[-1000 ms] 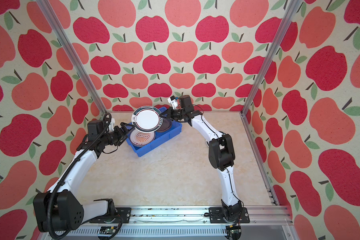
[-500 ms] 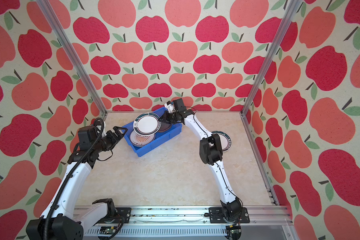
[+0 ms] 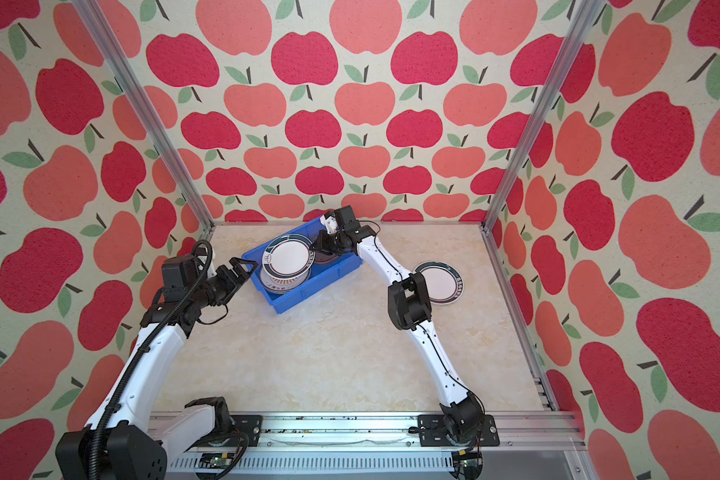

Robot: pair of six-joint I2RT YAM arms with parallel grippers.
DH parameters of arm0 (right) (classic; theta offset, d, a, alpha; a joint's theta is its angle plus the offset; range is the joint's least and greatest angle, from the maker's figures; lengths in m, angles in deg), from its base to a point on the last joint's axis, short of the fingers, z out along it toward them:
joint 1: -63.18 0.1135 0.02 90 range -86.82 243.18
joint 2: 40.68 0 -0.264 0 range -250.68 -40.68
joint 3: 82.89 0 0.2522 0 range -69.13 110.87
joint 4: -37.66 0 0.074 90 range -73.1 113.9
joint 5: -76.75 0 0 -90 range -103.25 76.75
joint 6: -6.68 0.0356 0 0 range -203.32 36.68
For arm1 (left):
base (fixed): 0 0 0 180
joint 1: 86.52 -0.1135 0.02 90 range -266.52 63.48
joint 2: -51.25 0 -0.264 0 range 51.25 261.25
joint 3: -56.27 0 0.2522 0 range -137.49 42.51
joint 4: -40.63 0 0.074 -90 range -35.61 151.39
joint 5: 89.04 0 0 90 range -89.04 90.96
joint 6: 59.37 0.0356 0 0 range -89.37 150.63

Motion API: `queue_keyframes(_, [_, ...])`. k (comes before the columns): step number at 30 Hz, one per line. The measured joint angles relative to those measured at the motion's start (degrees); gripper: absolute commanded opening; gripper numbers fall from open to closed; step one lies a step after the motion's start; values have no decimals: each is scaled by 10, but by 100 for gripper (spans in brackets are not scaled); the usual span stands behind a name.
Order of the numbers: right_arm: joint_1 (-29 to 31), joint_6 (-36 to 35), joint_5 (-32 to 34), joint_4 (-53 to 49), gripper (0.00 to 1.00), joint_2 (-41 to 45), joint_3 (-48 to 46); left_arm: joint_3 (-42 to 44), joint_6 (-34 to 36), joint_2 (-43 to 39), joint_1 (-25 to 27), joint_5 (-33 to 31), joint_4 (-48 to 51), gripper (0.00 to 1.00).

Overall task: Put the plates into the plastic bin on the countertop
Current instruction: 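Lower the green-rimmed plate into the bin with the right gripper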

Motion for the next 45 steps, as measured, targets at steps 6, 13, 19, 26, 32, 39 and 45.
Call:
queue_keyframes(6, [17,0,16,-1,0,-19,5,1,0,4,1,0,0,99])
queue_keyframes(13, [27,-1,34,-3,0,-30,8,1,0,5,2,0,0,99])
queue_keyframes(19, [27,-5,48,-12,15,-30,18,1,0,5,2,0,0,99])
queue_keyframes(26, [27,-14,56,-18,29,-38,42,2,0,9,2,0,0,99])
queue_keyframes(32, [37,-31,80,-38,38,-40,54,2,0,9,3,3,0,99])
queue_keyframes(39, [56,-59,113,-59,48,-40,63,2,0,27,4,5,-3,99])
queue_keyframes(45, [61,-86,138,-82,56,-40,65,2,0,28,6,5,-4,99])
